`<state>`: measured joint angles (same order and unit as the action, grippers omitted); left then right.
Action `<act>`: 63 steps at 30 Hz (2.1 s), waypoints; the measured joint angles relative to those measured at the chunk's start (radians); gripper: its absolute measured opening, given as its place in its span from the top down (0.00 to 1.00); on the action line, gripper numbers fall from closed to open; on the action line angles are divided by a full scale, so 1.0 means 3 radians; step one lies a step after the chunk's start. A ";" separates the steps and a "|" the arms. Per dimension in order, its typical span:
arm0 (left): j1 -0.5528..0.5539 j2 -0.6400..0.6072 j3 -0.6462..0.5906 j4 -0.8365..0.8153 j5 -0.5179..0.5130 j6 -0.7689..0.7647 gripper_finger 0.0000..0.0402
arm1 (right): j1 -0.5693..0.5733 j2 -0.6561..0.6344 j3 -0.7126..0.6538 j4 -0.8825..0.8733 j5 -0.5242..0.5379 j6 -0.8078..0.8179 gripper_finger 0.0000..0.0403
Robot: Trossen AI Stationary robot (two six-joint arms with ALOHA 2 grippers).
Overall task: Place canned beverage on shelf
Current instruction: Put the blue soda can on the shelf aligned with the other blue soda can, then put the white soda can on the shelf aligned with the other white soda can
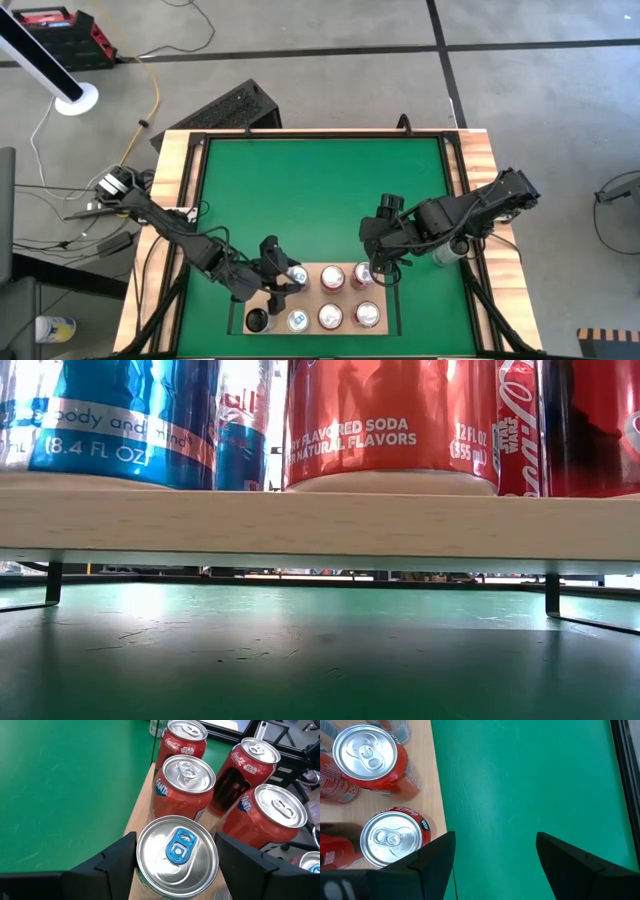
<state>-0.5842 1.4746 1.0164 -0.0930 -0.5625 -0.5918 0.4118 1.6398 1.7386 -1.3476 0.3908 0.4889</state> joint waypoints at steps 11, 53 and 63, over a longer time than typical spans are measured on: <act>0.0036 0.0000 -0.0001 0.0019 0.0016 -0.0081 0.41 | 0.0000 0.0000 0.0000 0.0008 -0.0001 0.0000 0.25; 0.0252 -0.0448 -0.0004 0.0178 0.0201 0.0572 0.25 | 0.0029 0.0001 0.0303 -0.0354 -0.0177 0.0673 0.25; 0.0514 -0.1027 -0.0003 -0.0198 0.0092 0.0903 0.25 | 0.0390 -0.0083 0.0351 -0.0755 -0.0369 0.2215 0.25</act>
<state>-0.4299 1.1664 1.0157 -0.1523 -0.5349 -0.3209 0.5288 1.6148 1.8439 -1.5741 0.2800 1.1533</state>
